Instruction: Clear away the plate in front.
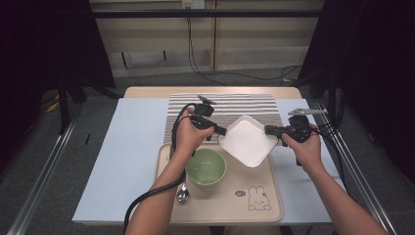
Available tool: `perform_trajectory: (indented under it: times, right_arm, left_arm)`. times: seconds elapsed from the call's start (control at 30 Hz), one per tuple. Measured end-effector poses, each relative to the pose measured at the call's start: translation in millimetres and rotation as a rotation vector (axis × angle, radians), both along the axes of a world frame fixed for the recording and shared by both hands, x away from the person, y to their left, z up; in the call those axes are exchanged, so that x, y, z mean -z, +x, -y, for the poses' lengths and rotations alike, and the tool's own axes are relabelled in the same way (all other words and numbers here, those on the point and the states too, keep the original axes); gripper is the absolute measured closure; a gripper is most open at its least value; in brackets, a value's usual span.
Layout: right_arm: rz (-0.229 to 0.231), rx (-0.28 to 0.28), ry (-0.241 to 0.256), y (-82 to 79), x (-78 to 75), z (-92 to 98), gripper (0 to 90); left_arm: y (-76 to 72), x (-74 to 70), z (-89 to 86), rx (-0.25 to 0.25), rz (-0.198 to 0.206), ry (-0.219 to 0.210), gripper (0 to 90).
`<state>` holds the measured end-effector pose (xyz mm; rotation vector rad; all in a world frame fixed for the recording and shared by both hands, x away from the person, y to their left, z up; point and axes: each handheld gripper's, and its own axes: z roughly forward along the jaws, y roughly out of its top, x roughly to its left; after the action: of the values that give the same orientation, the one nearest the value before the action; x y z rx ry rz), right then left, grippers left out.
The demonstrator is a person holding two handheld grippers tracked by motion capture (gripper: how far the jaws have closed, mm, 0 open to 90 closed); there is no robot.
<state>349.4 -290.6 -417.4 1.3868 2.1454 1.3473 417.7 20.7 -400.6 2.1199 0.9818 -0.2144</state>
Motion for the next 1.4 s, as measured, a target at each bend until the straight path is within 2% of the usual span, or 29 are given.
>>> perform_trajectory:
  times: [0.03,0.1,0.17,0.23,0.27,0.3,0.33,0.37,0.4,0.47,0.5,0.57,0.63,0.67,0.7,0.8,1.03,1.13,1.23,1.3,1.4]
  right_arm:
    - [-0.014,0.006,0.014,-0.8,-1.4,0.8,87.2]
    - [-0.026,0.001,0.042,-2.3,-2.7,2.0,89.5]
    - [-0.041,0.01,0.068,-5.2,-4.3,1.8,89.9]
    - [-0.054,0.02,0.104,-7.5,-4.9,2.2,90.0]
    - [-0.059,0.03,0.102,-8.9,-5.6,2.0,90.0]
    - [-0.054,0.041,0.087,-10.1,-5.7,1.7,90.0]
    - [-0.053,0.049,0.081,-11.2,-5.7,1.4,90.0]
    - [-0.052,0.07,0.077,-13.1,-5.5,1.4,90.0]
    - [-0.05,0.084,0.079,-14.6,-5.4,1.4,90.0]
    - [-0.046,0.111,0.092,-18.3,-5.0,1.9,90.0]
    - [-0.046,0.138,0.094,-20.8,-4.3,2.2,90.0]
    - [-0.041,0.184,0.083,-25.1,-2.6,3.2,90.0]
    - [-0.04,0.225,0.084,-30.8,0.0,3.7,90.0]
    - [-0.038,0.246,0.079,-33.9,1.2,3.4,90.0]
    - [-0.028,0.269,0.062,-37.9,1.4,1.8,89.9]
    - [-0.011,0.329,0.056,-47.5,2.7,-2.9,90.0]
    - [-0.004,0.446,0.043,-73.1,8.5,-15.6,89.9]
    - [-0.001,0.48,0.037,-82.8,12.5,-20.4,89.9]
    - [-0.002,0.496,0.063,-92.1,17.2,-24.6,89.9]
    - [0.006,0.516,0.061,-98.1,21.8,-26.2,89.9]
    - [-0.013,0.526,0.052,-106.1,30.4,-29.0,89.9]
  left_arm:
    - [0.0,0.2,-0.6,-0.003,-0.007,-0.019,89.0]
    - [-0.4,0.9,-2.4,-0.02,0.022,-0.031,87.9]
    - [0.1,0.9,-4.7,-0.037,0.019,-0.062,86.7]
    - [0.8,0.3,-6.3,-0.024,0.042,-0.061,84.4]
    - [0.6,-0.4,-6.6,-0.034,0.059,-0.077,78.7]
    - [0.6,-1.3,-7.1,-0.046,0.073,-0.07,69.4]
    - [1.4,-3.2,-9.4,-0.052,0.089,-0.06,65.4]
    - [1.7,-3.9,-11.6,-0.07,0.094,-0.093,62.7]
    - [2.5,-4.4,-14.2,-0.07,0.105,-0.108,58.7]
    - [2.4,-6.1,-18.8,-0.09,0.121,-0.102,51.9]
    - [2.1,-6.3,-20.4,-0.103,0.123,-0.108,44.8]
    - [1.0,-7.8,-26.6,-0.113,0.142,-0.099,39.4]
    - [-0.7,-10.6,-33.3,-0.142,0.163,-0.092,31.9]
    - [-1.9,-12.2,-37.3,-0.166,0.176,-0.104,29.9]
    - [-2.6,-13.5,-39.7,-0.173,0.184,-0.102,27.5]
    - [-6.2,-17.3,-49.4,-0.212,0.212,-0.096,20.3]
    - [-15.9,-22.3,-65.4,-0.254,0.263,-0.073,15.2]
    - [-18.5,-20.6,-70.1,-0.264,0.268,-0.078,14.2]
    - [-20.0,-16.5,-74.1,-0.286,0.267,-0.078,13.1]
    - [-19.4,-15.0,-74.8,-0.294,0.268,-0.069,11.4]
    - [-20.0,-17.5,-75.4,-0.307,0.279,-0.062,10.7]
